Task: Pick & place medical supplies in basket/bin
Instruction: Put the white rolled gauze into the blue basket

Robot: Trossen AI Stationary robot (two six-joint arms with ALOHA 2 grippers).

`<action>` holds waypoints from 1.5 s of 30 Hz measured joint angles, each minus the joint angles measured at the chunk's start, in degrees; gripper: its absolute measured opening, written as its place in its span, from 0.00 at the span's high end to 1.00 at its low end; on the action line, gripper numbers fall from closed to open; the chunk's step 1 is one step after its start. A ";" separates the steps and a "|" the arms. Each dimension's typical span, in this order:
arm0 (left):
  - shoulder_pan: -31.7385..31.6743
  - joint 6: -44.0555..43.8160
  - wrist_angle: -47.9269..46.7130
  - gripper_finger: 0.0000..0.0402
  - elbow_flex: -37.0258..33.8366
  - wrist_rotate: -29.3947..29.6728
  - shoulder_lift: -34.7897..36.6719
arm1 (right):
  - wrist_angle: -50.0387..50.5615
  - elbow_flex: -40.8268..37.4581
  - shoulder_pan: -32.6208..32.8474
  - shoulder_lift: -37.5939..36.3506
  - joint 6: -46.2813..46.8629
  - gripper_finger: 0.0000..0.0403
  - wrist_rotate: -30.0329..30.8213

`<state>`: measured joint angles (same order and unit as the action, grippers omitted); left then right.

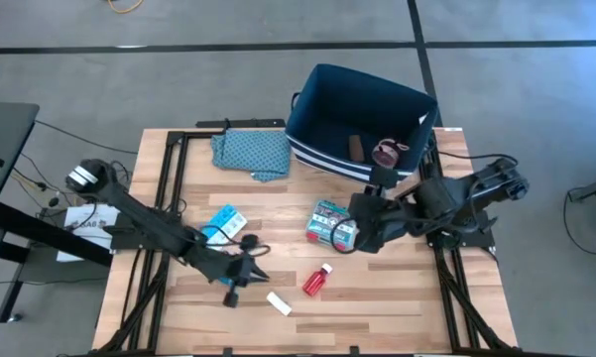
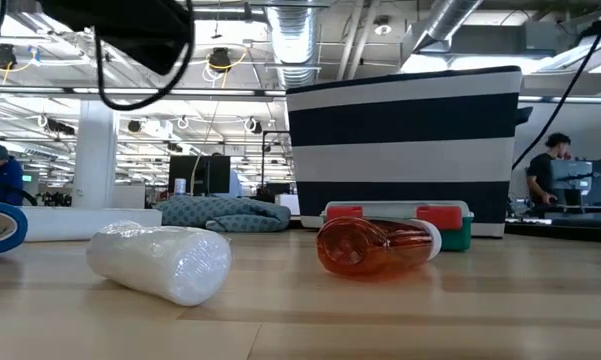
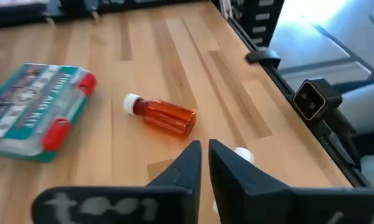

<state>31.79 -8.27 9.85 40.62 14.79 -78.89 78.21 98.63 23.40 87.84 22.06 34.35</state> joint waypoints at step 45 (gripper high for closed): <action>0.09 -3.53 -11.45 0.61 15.58 -8.64 -31.71 | 0.65 0.00 3.72 3.20 8.31 0.67 -7.37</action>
<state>31.88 -11.80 -1.61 56.21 6.15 -110.61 78.86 98.63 27.11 91.05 30.37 26.98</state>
